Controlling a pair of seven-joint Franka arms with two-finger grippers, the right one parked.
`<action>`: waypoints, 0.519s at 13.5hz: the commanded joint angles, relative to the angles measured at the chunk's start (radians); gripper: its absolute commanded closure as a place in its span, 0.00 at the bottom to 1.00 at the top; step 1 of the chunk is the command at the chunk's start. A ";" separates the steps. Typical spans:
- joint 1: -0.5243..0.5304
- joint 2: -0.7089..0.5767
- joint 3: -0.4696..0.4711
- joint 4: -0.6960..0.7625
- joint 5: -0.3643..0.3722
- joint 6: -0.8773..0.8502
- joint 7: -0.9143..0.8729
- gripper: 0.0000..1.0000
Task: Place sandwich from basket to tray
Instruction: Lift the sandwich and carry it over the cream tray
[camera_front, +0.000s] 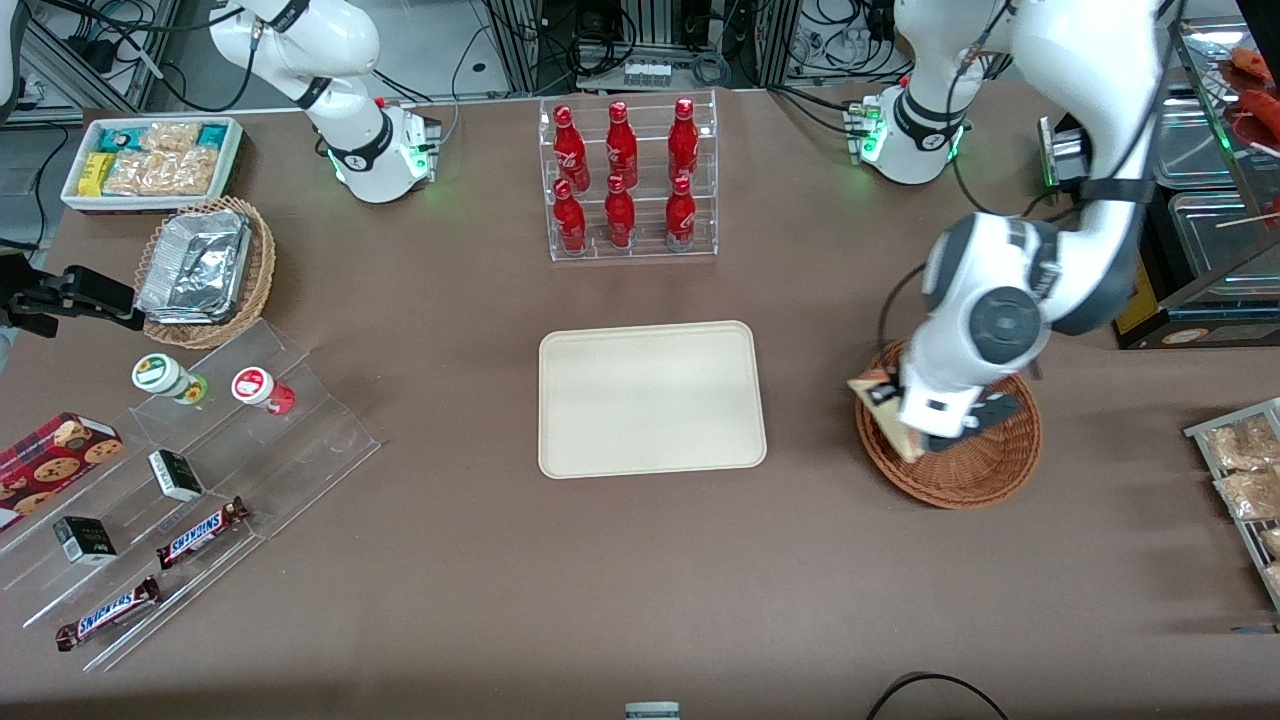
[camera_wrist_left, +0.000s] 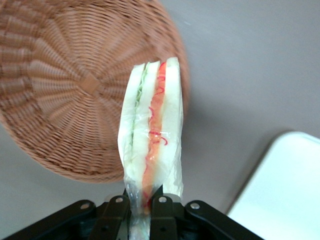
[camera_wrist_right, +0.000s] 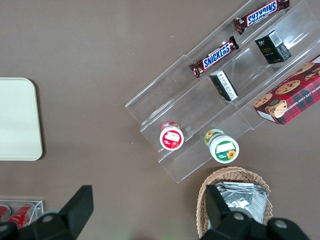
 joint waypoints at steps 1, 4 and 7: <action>-0.095 0.041 0.012 0.077 -0.003 -0.023 -0.001 1.00; -0.198 0.120 0.012 0.180 -0.006 -0.025 -0.003 1.00; -0.285 0.209 0.012 0.275 -0.006 -0.045 -0.015 1.00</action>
